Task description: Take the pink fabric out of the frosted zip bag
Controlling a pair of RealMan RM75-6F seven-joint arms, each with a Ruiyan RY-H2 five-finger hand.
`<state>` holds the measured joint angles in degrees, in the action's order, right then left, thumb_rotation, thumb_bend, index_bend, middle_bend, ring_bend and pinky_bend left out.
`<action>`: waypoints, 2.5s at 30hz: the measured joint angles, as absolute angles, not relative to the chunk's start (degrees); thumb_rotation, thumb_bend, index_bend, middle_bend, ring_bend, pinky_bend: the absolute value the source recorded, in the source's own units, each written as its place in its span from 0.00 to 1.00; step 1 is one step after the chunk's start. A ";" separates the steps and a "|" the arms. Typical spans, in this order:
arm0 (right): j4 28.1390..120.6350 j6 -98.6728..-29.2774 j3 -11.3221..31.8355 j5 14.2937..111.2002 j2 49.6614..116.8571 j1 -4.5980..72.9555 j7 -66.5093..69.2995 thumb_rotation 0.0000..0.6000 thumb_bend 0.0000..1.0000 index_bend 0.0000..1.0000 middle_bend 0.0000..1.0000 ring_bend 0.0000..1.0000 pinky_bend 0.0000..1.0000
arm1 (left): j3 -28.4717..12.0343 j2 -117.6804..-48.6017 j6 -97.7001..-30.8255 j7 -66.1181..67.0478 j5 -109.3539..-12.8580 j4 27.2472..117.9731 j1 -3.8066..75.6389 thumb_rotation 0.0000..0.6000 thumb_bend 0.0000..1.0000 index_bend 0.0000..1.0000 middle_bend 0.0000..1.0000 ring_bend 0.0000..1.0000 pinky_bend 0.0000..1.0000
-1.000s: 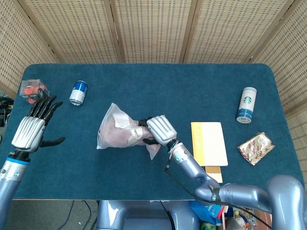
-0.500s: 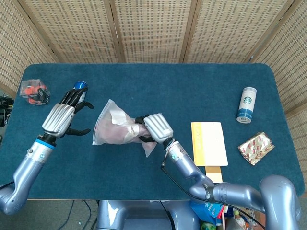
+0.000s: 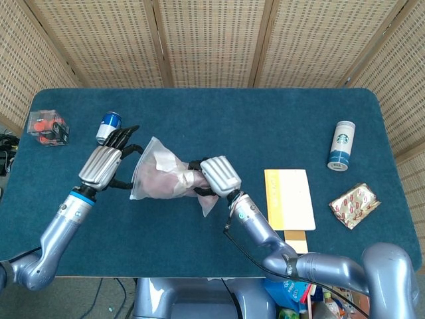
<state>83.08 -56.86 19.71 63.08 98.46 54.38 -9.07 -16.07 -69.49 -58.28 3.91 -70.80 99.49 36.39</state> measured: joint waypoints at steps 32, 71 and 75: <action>86.94 -56.54 19.28 63.31 95.68 53.70 -10.10 1.00 0.79 0.69 0.65 0.53 0.62 | -14.77 -76.81 -57.37 9.53 -65.68 98.22 42.10 1.00 0.67 0.68 0.00 0.00 0.00; 86.41 -61.59 5.06 77.20 80.33 42.75 -12.48 1.00 0.07 0.06 0.41 0.44 0.37 | -15.73 -85.81 -53.24 4.53 -61.67 88.35 45.63 1.00 0.67 0.71 0.00 0.00 0.00; 79.42 -67.71 1.19 87.97 80.14 40.90 -12.84 1.00 0.08 0.16 0.58 0.59 0.68 | -16.88 -85.90 -51.97 5.72 -59.10 88.97 47.14 1.00 0.67 0.71 0.00 0.00 0.00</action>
<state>79.42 -67.71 1.19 87.97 80.14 40.90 -12.84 -16.88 -85.90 -51.97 5.72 -59.10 88.97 47.14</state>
